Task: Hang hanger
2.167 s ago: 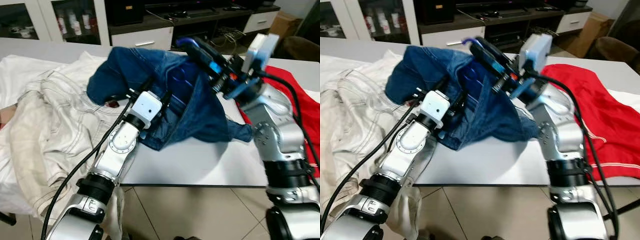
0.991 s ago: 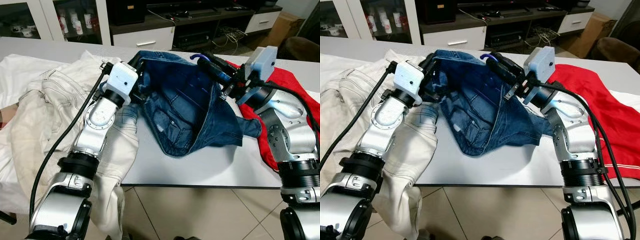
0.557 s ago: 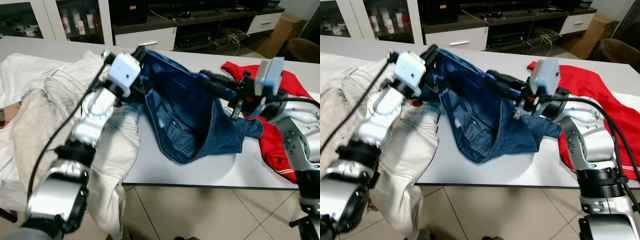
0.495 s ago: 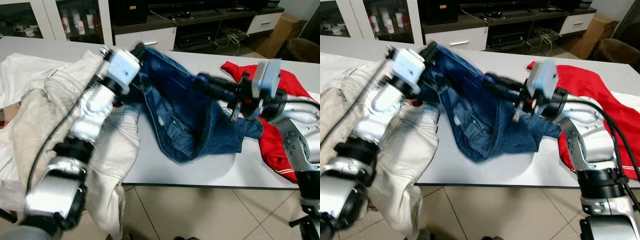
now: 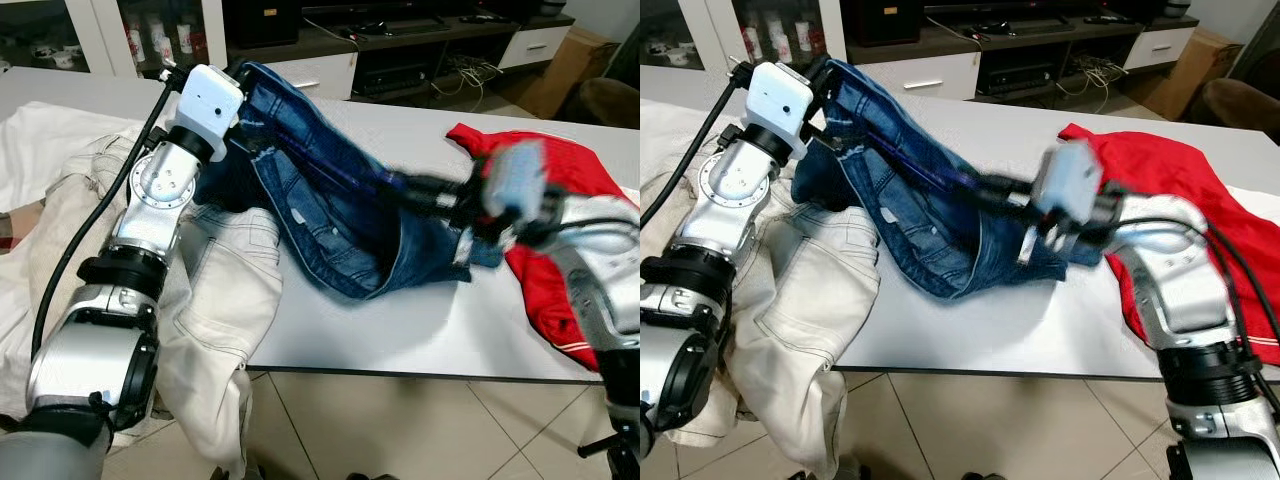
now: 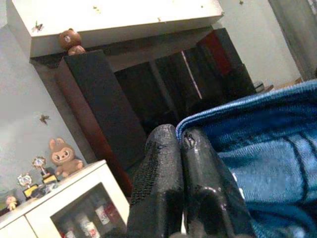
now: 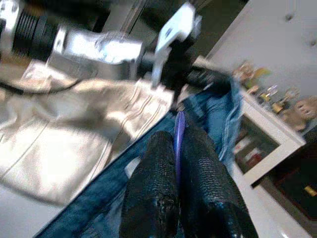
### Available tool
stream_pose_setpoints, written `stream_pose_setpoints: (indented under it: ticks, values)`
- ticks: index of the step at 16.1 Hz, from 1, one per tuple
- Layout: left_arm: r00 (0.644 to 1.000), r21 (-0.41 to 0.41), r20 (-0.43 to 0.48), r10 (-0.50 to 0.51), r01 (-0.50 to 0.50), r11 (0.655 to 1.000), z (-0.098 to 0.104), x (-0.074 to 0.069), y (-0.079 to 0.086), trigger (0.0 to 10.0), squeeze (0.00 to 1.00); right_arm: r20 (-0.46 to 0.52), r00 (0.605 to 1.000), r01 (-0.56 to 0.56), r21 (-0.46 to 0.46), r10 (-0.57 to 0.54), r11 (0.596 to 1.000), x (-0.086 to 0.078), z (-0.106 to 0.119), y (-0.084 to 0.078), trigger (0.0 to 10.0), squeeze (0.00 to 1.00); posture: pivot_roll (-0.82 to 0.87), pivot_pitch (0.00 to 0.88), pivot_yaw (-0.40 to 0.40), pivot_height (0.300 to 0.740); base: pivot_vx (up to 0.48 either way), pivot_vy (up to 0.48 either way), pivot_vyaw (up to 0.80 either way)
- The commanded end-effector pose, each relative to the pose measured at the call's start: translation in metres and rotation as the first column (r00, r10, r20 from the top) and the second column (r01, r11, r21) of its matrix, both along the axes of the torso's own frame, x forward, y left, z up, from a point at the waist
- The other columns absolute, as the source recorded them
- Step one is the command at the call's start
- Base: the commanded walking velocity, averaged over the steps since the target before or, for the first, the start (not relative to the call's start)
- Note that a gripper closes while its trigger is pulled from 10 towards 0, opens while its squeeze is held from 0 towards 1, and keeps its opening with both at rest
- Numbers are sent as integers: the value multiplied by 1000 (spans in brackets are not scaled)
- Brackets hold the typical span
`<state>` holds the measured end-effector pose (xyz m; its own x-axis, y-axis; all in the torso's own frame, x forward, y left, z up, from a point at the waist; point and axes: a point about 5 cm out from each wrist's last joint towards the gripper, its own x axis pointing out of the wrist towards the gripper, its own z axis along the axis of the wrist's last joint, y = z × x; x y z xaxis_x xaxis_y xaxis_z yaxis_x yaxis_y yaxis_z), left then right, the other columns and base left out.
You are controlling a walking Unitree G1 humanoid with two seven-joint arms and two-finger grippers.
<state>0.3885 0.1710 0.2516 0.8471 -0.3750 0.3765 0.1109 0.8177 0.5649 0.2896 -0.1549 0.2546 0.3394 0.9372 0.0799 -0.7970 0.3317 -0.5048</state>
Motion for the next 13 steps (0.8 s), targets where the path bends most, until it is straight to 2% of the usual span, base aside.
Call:
stream_pose_setpoints:
  ticks: [1,2,3,5,7,11,13]
  values:
    - [1000,-1,-19,23,-23,1000,-1,3,4,0,0,45,999,-9,68,6,998,-2,18,-6,0,0,156,0,-80,740,0,0,0]
    - [999,0,-33,28,-28,1000,-5,3,6,0,0,49,999,2,83,-6,997,0,20,-9,0,0,157,0,-80,740,0,0,0]
    - [997,7,-67,33,-33,999,-15,3,8,0,0,40,999,25,147,-32,989,2,26,-18,0,0,157,0,-79,740,0,0,0]
    - [996,11,-79,32,-32,999,-19,2,8,0,0,27,999,18,173,-22,985,1,28,-21,0,0,157,0,-79,740,0,0,0]
    - [994,10,-102,25,-24,1000,-27,1,7,0,0,10,1000,5,242,-8,970,-1,35,-24,0,0,157,0,-76,740,0,0,0]
    - [993,30,-117,-4,7,1000,-34,0,-2,0,0,5,1000,12,278,-14,961,3,35,-23,0,0,157,0,-76,740,0,0,0]
    - [991,44,-132,11,-5,999,-38,1,1,0,0,-18,999,36,282,-32,959,7,33,-31,0,0,167,0,-76,740,0,0,0]
